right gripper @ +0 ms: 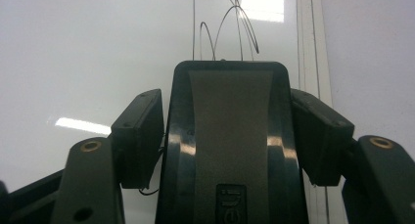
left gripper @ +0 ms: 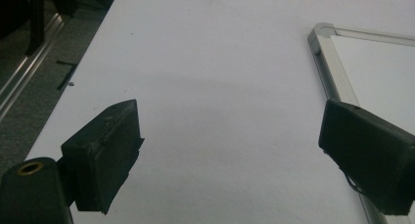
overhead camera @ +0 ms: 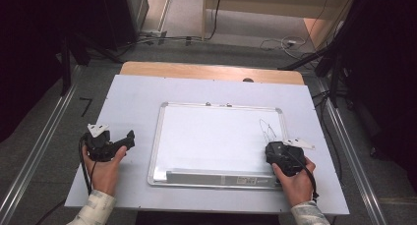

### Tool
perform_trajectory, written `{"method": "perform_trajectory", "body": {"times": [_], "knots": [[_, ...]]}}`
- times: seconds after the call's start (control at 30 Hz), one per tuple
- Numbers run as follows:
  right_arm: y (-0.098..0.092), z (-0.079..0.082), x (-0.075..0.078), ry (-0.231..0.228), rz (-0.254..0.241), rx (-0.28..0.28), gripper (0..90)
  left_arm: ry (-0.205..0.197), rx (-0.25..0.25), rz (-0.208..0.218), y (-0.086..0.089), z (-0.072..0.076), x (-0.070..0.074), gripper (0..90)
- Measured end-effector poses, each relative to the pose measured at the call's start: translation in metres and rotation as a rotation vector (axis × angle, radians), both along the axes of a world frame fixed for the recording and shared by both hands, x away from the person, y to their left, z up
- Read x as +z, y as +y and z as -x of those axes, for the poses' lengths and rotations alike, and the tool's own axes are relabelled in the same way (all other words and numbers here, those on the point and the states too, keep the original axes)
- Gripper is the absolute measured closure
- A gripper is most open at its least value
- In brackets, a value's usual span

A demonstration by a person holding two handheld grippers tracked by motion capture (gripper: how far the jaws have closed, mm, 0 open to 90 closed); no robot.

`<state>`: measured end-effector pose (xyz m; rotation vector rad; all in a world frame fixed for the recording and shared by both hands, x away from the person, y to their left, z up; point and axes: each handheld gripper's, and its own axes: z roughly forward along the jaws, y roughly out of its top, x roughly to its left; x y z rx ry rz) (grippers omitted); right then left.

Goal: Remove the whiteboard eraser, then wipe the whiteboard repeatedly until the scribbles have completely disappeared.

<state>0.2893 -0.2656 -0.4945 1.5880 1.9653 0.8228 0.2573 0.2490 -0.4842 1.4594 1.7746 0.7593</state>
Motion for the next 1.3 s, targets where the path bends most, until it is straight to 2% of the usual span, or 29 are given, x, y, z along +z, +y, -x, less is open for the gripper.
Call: {"method": "perform_trajectory", "body": {"times": [0.1, 0.47, 0.67, 1.1, 1.3], "knots": [[-0.003, 0.000, 0.001, 0.007, -0.025, -0.007, 37.4, -0.007, 0.001, 0.002, -0.001, 0.000, 0.000, 9.1], [-0.005, 0.001, 0.004, 0.016, -0.015, -0.006, 38.1, -0.004, 0.006, 0.006, 0.000, 0.000, 0.000, 9.1], [-0.011, 0.006, 0.017, -0.042, -0.037, -0.013, 38.1, -0.002, 0.005, 0.006, 0.001, 0.001, 0.001, 9.1], [-0.017, 0.009, 0.022, -0.053, -0.072, -0.027, 38.1, -0.007, 0.012, 0.012, 0.002, 0.001, 0.001, 9.1], [-0.016, 0.009, 0.024, -0.055, -0.076, -0.016, 38.0, -0.006, 0.011, 0.015, 0.002, 0.001, 0.000, 9.1]]}}
